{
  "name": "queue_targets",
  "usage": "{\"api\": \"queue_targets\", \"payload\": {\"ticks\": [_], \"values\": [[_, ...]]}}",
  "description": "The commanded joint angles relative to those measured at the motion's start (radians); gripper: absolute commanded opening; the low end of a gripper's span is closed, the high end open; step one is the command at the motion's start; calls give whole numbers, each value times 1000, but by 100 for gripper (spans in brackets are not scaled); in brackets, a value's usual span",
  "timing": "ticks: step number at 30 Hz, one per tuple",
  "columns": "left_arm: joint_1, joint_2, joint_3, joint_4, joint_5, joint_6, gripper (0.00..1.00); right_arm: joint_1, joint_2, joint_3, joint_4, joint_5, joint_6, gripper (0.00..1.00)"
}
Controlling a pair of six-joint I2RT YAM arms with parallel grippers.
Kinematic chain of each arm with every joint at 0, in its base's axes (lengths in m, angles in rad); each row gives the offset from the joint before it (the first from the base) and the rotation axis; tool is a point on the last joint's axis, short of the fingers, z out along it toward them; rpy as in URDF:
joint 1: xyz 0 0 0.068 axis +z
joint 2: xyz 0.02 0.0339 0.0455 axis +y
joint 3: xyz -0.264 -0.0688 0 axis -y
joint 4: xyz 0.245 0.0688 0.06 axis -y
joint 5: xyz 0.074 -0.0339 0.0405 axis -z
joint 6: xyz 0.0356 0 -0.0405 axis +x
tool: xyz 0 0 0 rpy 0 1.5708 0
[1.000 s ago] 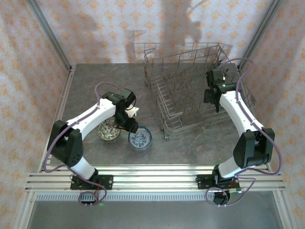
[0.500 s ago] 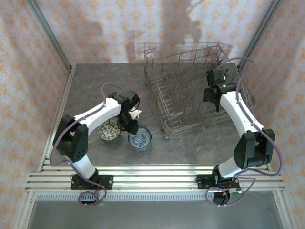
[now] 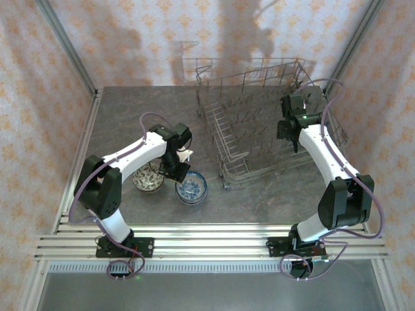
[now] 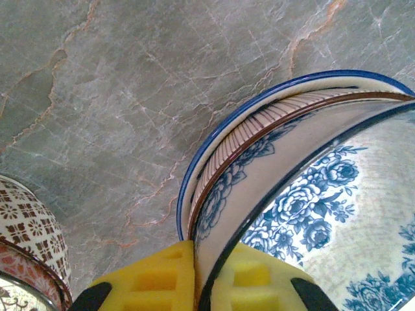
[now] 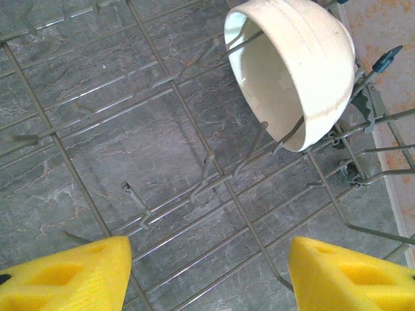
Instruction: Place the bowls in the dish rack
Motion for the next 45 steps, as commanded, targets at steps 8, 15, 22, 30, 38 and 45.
{"api": "queue_targets", "payload": {"ticks": [8, 15, 22, 30, 38, 45], "values": [[15, -27, 15, 97, -55, -115, 3, 5, -26, -12, 6, 6, 1, 65], [24, -70, -4, 136, -68, -149, 1, 6, -48, -24, 3, 5, 9, 65], [24, -110, -16, 113, -55, -134, 0, 6, -61, -33, 3, -14, 23, 65], [25, -165, -35, 92, -60, -129, 0, 6, -82, -37, 2, -43, 36, 65], [25, -235, -42, 112, -110, -152, 0, 6, -114, -48, -7, -64, 45, 65], [33, -272, 8, 121, -154, -153, 0, 5, -139, -20, -45, -104, 31, 65]]}}
